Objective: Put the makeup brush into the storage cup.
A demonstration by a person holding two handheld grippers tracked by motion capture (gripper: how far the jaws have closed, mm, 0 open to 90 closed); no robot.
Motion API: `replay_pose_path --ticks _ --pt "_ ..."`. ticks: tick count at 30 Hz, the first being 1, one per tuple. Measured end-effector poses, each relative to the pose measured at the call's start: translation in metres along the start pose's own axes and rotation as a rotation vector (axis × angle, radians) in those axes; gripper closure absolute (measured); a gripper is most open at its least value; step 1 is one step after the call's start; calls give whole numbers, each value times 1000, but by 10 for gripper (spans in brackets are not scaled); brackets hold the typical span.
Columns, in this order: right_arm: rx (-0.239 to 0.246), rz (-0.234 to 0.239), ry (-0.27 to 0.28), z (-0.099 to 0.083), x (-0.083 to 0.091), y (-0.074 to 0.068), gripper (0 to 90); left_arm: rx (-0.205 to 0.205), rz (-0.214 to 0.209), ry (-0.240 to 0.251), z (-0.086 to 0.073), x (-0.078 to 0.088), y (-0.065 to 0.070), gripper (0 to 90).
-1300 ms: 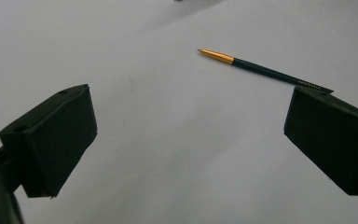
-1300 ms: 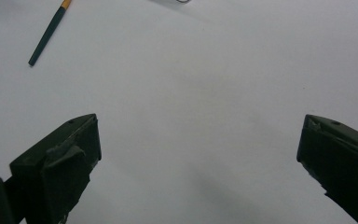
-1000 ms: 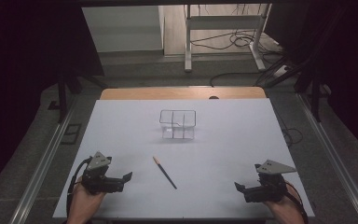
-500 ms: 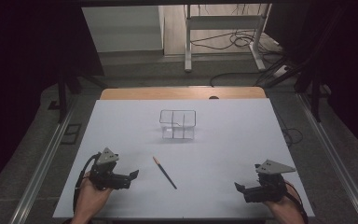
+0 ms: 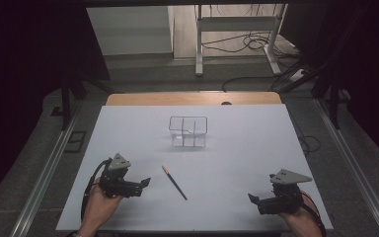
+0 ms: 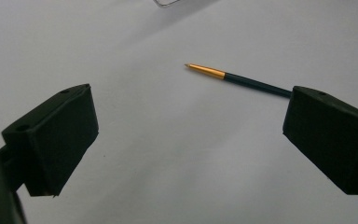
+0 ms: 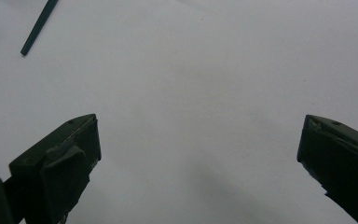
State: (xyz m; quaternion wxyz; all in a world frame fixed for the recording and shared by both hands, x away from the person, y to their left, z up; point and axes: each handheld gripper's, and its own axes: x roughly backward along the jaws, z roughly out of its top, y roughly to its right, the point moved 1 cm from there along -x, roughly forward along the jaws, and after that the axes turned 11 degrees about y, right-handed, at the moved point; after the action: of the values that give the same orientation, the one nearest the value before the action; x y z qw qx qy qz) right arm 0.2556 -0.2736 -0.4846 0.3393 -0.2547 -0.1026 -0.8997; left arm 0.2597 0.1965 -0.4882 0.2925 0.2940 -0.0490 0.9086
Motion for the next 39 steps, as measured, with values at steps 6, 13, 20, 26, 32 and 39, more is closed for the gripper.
replay_pose_path --ticks 6,13,20,26,32,39 --pt "0 1 -9 -1 -1 0 0 7 -11 -17 7 -9 3 29" --pt "-9 2 -22 -1 -1 -1 0 2 -36 -42 16 -20 7 28" --pt "-10 1 -32 -1 -1 -1 0 -15 -37 -75 24 -31 12 28" --pt "-2 2 -40 -1 -2 -1 0 -35 -32 -86 30 -38 15 37" --pt "-2 2 -48 -2 -3 -2 0 -44 -35 -98 37 -48 18 48" --pt "4 6 -55 -2 -3 -1 0 -55 -53 -121 42 -58 23 49"
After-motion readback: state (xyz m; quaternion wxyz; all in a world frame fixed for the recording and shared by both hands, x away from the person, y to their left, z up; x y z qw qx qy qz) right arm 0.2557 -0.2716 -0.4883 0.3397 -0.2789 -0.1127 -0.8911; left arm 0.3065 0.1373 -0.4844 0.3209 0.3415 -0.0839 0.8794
